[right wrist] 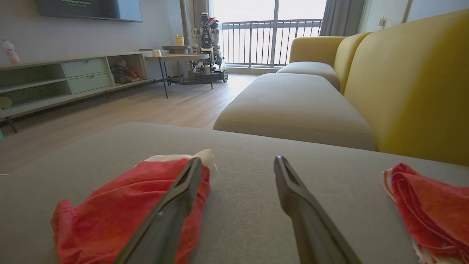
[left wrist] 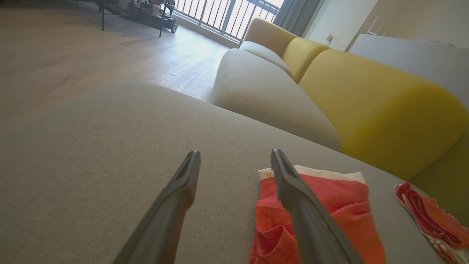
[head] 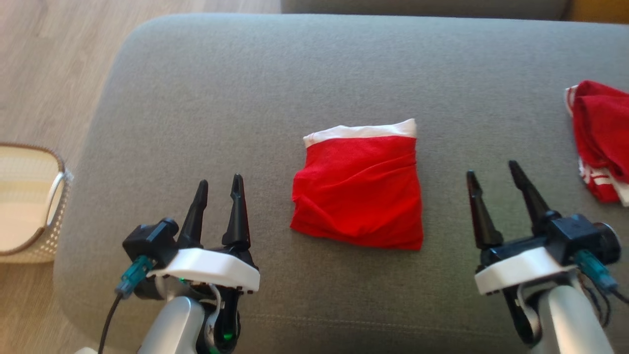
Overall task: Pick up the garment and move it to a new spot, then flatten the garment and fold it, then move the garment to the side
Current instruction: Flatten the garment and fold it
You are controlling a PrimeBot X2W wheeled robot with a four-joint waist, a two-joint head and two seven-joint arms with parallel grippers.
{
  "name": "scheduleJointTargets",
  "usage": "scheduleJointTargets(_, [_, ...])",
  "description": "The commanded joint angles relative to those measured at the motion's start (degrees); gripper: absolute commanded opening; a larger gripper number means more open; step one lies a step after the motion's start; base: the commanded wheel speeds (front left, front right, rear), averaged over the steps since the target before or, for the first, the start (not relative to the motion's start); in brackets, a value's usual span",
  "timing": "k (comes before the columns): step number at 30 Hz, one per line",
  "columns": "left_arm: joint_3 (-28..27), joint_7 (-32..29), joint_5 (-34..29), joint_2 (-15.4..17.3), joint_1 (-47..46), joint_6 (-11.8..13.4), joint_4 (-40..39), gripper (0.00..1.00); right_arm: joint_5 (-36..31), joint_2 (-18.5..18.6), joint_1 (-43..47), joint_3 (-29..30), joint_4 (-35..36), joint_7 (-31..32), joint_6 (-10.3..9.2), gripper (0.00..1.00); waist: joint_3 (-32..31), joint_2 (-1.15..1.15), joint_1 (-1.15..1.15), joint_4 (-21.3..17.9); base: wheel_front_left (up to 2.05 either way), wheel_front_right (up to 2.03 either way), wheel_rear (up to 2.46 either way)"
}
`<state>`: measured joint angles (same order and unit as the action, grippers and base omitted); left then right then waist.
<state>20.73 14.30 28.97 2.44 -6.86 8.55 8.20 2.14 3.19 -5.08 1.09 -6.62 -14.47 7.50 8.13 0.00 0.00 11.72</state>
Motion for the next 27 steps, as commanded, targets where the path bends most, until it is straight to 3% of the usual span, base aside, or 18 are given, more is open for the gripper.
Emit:
scheduleJointTargets(1, [-1.4,0.7,0.3,0.4,-2.2,0.0,-2.0,1.00,0.6,0.0,-2.9,-2.1,1.1,-0.5,-0.01,0.47,1.1,0.00,0.00,1.2,0.00,0.00,0.00])
scheduleJointTargets(2, [-1.4,0.7,0.4,0.4,-2.4,0.0,-2.0,1.00,0.9,0.2,-3.6,-2.7,0.6,-0.5,-0.01,0.05,1.5,0.00,0.00,1.6,0.00,0.00,0.00])
scheduleJointTargets(3, [-1.3,0.7,0.5,0.4,-2.6,0.1,-2.0,1.00,1.3,0.5,-4.3,-3.4,-0.1,-0.5,-0.01,0.00,1.9,0.00,0.00,2.2,0.00,0.00,0.00])
scheduleJointTargets(15, [-0.4,0.7,1.2,0.4,-4.1,0.4,-2.2,1.00,4.5,6.7,-15.7,-11.7,-12.2,2.3,-0.01,0.00,4.6,0.00,0.00,6.3,0.00,0.00,0.00])
scheduleJointTargets(27, [-0.3,0.7,1.7,0.4,-4.0,0.8,-2.0,1.00,11.1,10.9,-16.8,-17.9,-19.4,6.6,-0.01,0.00,4.6,0.00,0.00,6.8,0.00,0.00,0.00])
